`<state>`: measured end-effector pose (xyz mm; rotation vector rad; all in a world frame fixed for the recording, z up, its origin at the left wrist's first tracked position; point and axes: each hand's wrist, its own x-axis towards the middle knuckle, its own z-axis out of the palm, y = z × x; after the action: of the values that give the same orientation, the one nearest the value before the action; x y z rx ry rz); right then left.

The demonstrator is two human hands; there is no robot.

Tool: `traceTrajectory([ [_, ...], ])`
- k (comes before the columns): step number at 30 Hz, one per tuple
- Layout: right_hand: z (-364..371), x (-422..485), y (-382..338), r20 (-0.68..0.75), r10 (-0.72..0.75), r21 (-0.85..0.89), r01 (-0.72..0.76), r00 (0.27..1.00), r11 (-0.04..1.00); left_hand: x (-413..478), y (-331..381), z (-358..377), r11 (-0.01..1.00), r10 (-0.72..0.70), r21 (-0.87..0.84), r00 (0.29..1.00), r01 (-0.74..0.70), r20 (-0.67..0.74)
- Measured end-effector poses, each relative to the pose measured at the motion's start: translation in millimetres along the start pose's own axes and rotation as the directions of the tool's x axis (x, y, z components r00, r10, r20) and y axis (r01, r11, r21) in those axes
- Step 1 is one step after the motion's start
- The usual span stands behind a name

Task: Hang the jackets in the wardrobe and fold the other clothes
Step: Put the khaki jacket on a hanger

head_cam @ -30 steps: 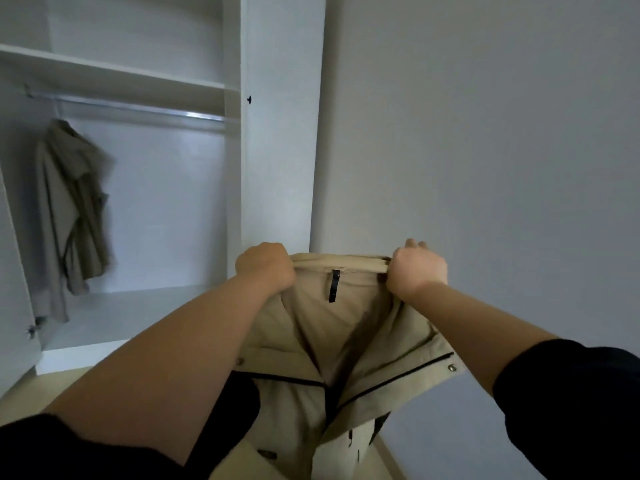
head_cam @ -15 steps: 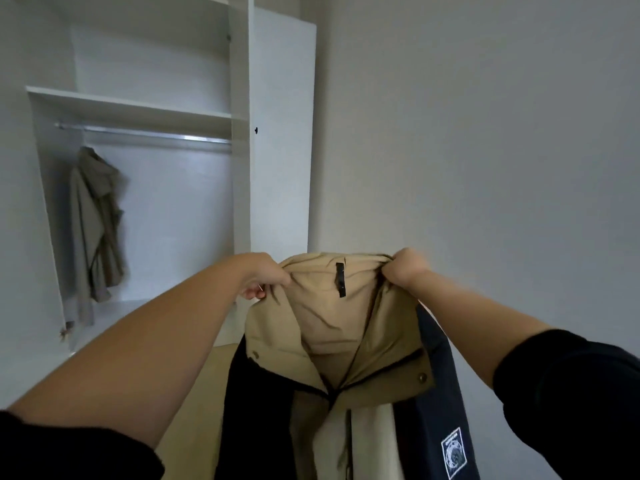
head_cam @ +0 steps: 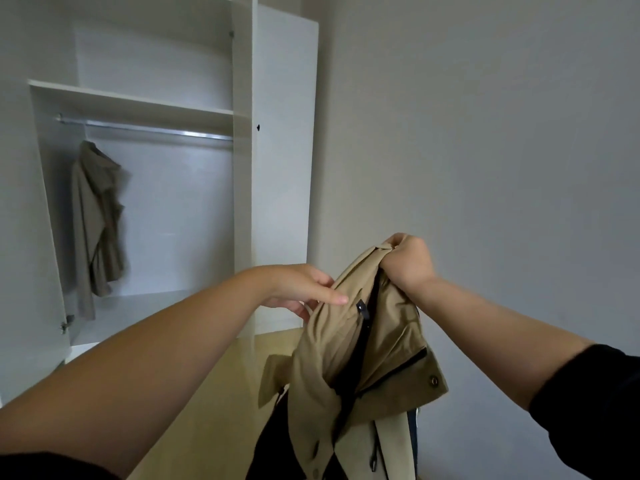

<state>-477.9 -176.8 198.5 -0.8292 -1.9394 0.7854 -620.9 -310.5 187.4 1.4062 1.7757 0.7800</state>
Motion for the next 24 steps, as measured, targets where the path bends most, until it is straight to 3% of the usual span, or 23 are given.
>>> traceTrajectory([
  [6, -9.4, 4.0, 9.3, -0.078, 0.08, 0.089, -0.073, 0.994, 0.993, 13.6, 8.3, 34.6, 0.984, 0.05, 0.18, 0.983, -0.018, -0.176],
  [9, -14.2, 4.8, 14.7, -0.05, 0.03, 0.046, -0.027, 0.998, 0.999, 23.9, 8.1, 41.0, 0.919, 0.135, 0.392, 0.894, 0.049, -0.428],
  [11, -25.2, 5.6, 16.3, 0.09, -0.094, -0.102, 0.103, 0.991, 0.989, 22.3, 8.9, 30.4, 0.815, 0.251, 0.555, 0.763, 0.166, -0.595],
  [13, -45.6, 9.0, 16.6, 0.439, -0.093, -0.294, 0.241, 0.894, 0.925, 20.3, 9.3, 16.2, 0.81, 0.298, 0.554, 0.679, 0.192, -0.671],
  [15, -64.6, 12.7, 18.5, 0.652, 0.093, -0.467, 0.301, 0.753, 0.831, 23.1, 11.8, 10.6, 0.835, 0.317, 0.532, 0.665, 0.143, -0.677],
  [16, -70.4, 14.5, 21.1, 0.653, 0.155, -0.529, 0.3, 0.741, 0.794, 25.9, 14.4, 12.5, 0.84, 0.332, 0.531, 0.672, 0.109, -0.663],
  [18, -74.7, 15.9, 26.3, 0.523, 0.101, -0.547, 0.242, 0.846, 0.801, 31.5, 21.1, 18.6, 0.857, 0.351, 0.513, 0.669, 0.053, -0.655],
  [20, -69.0, 11.9, 31.3, 0.4, -0.016, -0.4, 0.19, 0.916, 0.896, 36.1, 26.7, 22.7, 0.873, 0.361, 0.487, 0.646, 0.019, -0.673],
  [22, -57.4, 4.1, 31.3, 0.491, -0.027, -0.226, 0.157, 0.871, 0.961, 41.4, 30.8, 25.5, 0.878, 0.372, 0.479, 0.644, -0.01, -0.669],
  [24, -40.7, -4.0, 34.5, 0.558, -0.009, -0.263, 0.187, 0.83, 0.947, 44.7, 33.6, 32.3, 0.867, 0.399, 0.496, 0.661, -0.047, -0.635],
])
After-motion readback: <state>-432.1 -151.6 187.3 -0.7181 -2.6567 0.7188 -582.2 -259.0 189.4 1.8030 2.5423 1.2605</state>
